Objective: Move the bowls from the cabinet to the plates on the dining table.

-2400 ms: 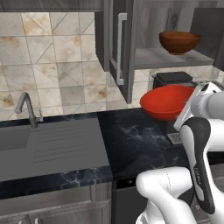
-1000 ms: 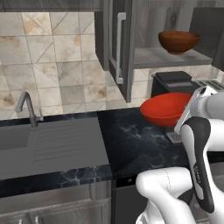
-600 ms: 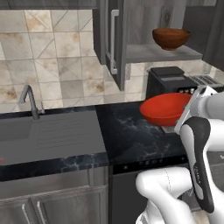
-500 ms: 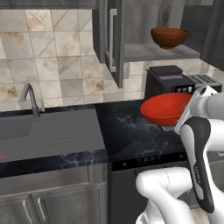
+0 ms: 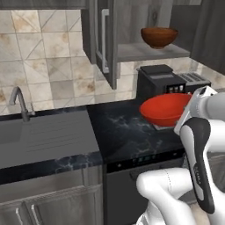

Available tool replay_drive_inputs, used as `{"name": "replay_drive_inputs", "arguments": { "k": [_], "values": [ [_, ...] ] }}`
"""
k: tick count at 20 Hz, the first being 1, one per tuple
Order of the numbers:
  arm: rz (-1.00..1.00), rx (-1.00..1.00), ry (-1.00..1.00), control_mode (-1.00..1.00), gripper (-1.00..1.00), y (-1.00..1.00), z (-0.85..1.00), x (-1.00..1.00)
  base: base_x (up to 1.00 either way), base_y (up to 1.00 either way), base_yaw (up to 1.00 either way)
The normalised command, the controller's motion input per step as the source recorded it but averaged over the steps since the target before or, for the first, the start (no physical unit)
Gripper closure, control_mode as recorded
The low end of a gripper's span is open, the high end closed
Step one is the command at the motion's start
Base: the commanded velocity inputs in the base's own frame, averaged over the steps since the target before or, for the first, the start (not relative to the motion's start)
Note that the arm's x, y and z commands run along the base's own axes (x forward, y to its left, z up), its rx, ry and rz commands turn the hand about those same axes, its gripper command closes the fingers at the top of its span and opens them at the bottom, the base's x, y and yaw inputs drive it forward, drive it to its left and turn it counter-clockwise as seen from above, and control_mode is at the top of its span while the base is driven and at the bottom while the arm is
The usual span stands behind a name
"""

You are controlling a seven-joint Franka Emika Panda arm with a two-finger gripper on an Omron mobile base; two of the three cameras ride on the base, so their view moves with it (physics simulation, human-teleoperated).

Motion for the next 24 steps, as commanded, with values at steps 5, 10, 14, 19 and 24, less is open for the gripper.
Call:
{"name": "replay_drive_inputs", "arguments": {
  "k": [5, 10, 14, 19, 24],
  "values": [
    [0.0, 0.0, 0.0, 1.0, 1.0, 0.0, 0.0, 0.0, 0.0, 0.0, -0.35],
    [0.0, 0.0, 0.0, 1.0, 1.0, 0.0, 0.0, 0.0, 0.0, -0.02, -0.38],
    [0.0, 0.0, 0.0, 1.0, 1.0, 0.0, 0.0, 0.0, -0.29, -0.18, -0.31],
    [0.0, 0.0, 0.0, 1.0, 1.0, 0.0, 0.0, 0.0, -0.54, -0.21, -0.26],
    [0.0, 0.0, 0.0, 1.0, 1.0, 0.0, 0.0, 0.0, -0.45, -0.25, -0.25]
  ]
}}
